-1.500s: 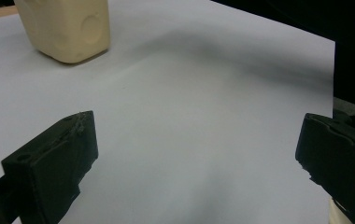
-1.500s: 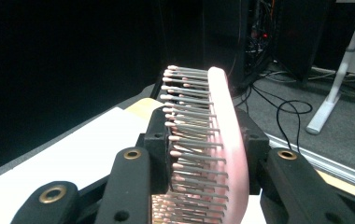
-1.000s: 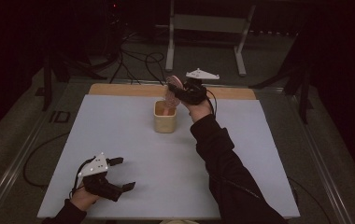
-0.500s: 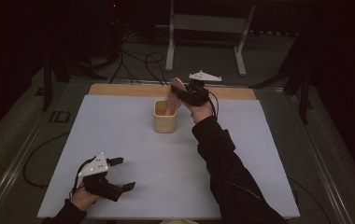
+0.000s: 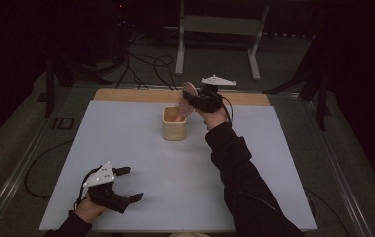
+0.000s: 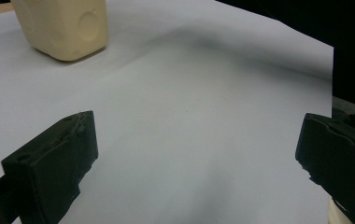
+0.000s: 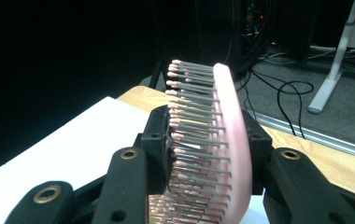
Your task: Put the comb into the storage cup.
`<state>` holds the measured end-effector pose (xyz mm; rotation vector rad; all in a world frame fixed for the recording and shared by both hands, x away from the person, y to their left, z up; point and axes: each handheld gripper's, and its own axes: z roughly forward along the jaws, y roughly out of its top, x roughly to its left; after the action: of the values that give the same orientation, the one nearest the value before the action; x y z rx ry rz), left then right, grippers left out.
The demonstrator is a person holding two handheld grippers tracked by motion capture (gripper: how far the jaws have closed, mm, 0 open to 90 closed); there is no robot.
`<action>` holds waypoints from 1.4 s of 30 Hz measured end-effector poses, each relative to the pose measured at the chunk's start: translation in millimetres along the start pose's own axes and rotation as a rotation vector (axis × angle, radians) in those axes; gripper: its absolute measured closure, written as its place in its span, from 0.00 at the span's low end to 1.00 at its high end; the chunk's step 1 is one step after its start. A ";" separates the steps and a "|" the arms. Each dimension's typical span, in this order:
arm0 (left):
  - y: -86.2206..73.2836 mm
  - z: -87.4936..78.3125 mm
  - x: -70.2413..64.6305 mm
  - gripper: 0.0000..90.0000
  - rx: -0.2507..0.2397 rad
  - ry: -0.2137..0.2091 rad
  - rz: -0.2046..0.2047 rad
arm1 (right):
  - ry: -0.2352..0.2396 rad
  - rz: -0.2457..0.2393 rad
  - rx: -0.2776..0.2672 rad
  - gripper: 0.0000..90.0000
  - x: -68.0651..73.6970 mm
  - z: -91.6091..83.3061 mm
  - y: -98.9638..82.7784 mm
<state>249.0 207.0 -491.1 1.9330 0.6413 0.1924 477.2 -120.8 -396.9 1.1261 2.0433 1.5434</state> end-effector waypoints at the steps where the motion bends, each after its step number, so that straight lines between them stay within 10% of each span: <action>1: -0.2 0.2 0.1 0.00 0.000 0.000 0.000 | -0.002 0.007 0.004 0.60 -2.0 -0.1 -0.5; 11: -0.4 0.9 0.2 0.00 0.004 -0.003 0.002 | 0.021 0.051 0.028 0.15 -13.0 -1.1 -4.9; 42: 0.3 1.9 2.3 0.00 0.003 0.004 -0.005 | 0.051 -0.058 0.061 0.11 -13.8 -12.9 -10.6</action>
<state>251.9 206.5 -492.0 1.9337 0.6493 0.1925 473.0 -140.6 -404.7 1.0495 2.1506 1.5064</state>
